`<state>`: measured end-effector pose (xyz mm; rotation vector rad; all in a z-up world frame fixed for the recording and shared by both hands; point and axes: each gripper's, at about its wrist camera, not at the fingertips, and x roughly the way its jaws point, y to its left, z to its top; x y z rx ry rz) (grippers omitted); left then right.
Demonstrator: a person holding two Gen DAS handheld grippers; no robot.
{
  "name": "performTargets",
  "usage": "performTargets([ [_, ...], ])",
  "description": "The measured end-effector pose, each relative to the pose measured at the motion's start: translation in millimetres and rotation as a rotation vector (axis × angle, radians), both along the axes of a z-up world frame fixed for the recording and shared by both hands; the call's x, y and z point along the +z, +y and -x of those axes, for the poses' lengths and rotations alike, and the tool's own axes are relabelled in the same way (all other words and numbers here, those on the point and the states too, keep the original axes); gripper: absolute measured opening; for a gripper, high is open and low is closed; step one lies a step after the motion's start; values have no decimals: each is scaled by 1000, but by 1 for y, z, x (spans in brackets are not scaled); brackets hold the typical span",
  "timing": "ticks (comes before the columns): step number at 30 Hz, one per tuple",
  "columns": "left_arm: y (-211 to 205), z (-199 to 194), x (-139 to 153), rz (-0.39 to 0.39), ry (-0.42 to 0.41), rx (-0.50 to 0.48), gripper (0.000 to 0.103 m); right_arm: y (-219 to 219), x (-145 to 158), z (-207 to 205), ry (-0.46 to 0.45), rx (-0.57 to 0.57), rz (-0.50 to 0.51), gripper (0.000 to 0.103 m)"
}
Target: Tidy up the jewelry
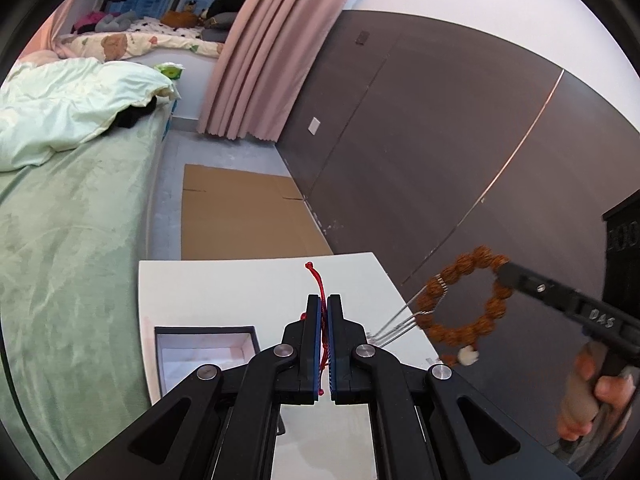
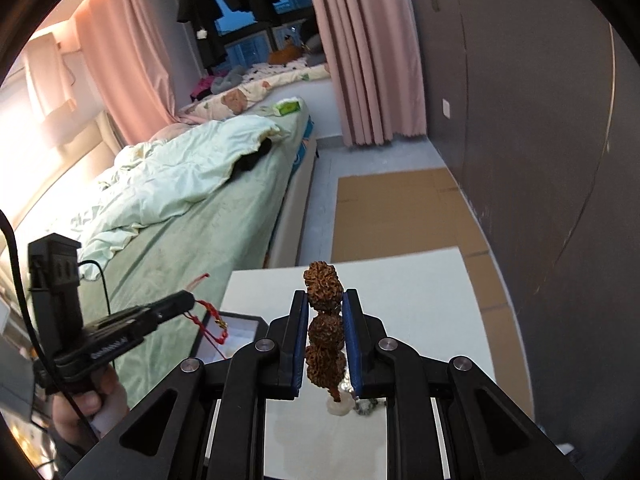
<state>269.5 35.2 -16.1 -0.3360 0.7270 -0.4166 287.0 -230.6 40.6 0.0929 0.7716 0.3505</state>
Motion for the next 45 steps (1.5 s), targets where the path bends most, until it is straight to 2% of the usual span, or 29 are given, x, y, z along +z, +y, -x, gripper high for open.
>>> performTargets([
  [18,29,6,4,13,-1,39,2,36,94,27,-180,27,50,18],
  [22,33,3,-3,13,36,38,2,50,102,30,-195,47,59,18],
  [27,45,-8,-20,38,139,43,4,69,105,30,-197,73,55,18],
  [29,53,-8,-24,47,154,71,10,75,104,29,-193,82,51,18],
  [30,57,-8,-23,47,152,83,25,78,103,28,-189,90,47,18],
  [31,60,-7,-22,48,147,93,56,82,101,28,-186,98,43,18],
  [33,69,-4,-18,71,119,113,92,91,98,27,-178,116,35,18],
  [38,89,7,-7,79,75,177,94,109,89,27,-158,154,20,18],
  [45,112,8,-7,91,83,235,94,137,63,19,-107,195,6,18],
])
